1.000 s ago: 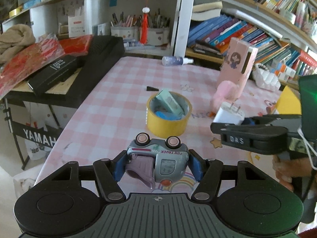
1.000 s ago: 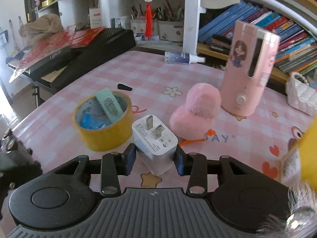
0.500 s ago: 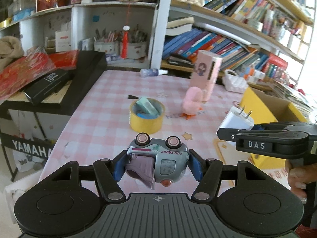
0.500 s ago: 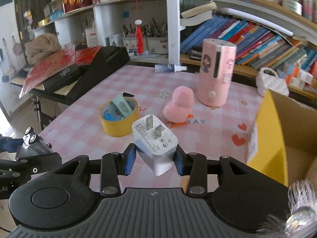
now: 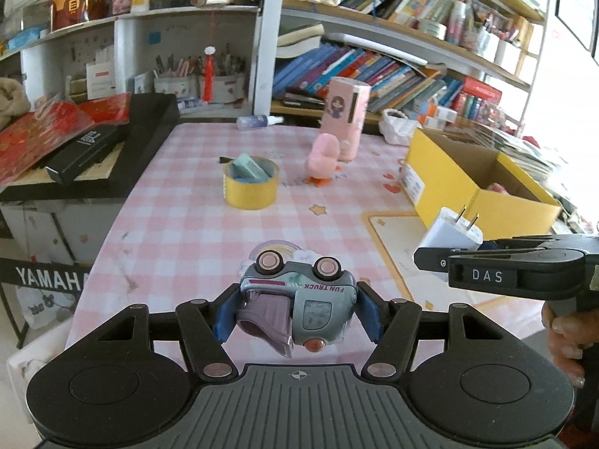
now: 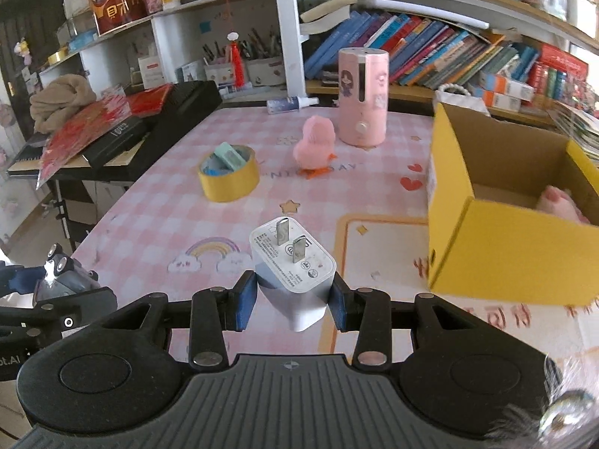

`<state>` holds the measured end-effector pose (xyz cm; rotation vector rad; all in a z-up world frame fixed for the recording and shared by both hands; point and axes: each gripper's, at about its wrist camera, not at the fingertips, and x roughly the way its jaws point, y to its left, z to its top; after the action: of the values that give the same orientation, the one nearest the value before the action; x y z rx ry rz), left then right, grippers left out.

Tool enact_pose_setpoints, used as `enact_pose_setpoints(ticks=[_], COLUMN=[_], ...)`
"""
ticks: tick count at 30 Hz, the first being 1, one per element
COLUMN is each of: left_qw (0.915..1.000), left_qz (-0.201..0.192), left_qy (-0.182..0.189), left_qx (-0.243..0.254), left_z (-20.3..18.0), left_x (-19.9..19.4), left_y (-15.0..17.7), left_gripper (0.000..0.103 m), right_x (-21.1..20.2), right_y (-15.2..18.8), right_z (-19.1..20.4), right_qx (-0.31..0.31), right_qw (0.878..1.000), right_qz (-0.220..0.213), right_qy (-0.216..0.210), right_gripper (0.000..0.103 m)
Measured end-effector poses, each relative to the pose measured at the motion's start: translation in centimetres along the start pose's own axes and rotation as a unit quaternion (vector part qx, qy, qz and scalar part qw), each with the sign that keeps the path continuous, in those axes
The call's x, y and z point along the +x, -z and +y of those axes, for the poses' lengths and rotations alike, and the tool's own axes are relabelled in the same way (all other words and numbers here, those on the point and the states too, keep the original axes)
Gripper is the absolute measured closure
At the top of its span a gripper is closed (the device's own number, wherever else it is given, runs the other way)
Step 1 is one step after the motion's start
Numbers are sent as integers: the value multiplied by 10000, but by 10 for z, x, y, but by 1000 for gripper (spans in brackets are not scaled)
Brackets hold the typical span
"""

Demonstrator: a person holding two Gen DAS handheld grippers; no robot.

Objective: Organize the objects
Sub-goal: 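Carry the toy truck and charger plug toward the yellow box with both tools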

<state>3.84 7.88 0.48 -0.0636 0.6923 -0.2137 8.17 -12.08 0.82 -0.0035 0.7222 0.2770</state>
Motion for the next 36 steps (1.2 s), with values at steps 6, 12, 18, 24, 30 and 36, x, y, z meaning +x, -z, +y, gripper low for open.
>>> enact_pose_setpoints(ticks=[6, 12, 18, 24, 30, 36], left_qw=[9996, 9982, 9957, 9912, 9838, 9784], left_qz=[40, 132, 158, 122, 127, 209], left_qy=[223, 425, 641, 923, 1221, 1410], left_qx=[182, 393, 646, 938, 1308, 1496], left_z=[-12, -23, -38, -59, -83, -96], left_x=[-11, -18, -24, -27, -29, -27], left_y=[14, 26, 35, 39, 42, 46], left_gripper=[40, 40, 40, 40, 40, 40], right_x=[-25, -44, -61, -82, -101, -113], right_y=[26, 50, 69, 85, 99, 110], right_z=[-1, -9, -17, -29, -43, -53], right_qx=[120, 422, 686, 901, 1180, 1411], right_qw=[9998, 9983, 9960, 9928, 9874, 9823], right_qz=[9, 104, 99, 23, -46, -44], right_qy=[164, 380, 563, 785, 1054, 1234], right_gripper=[65, 65, 65, 65, 65, 65])
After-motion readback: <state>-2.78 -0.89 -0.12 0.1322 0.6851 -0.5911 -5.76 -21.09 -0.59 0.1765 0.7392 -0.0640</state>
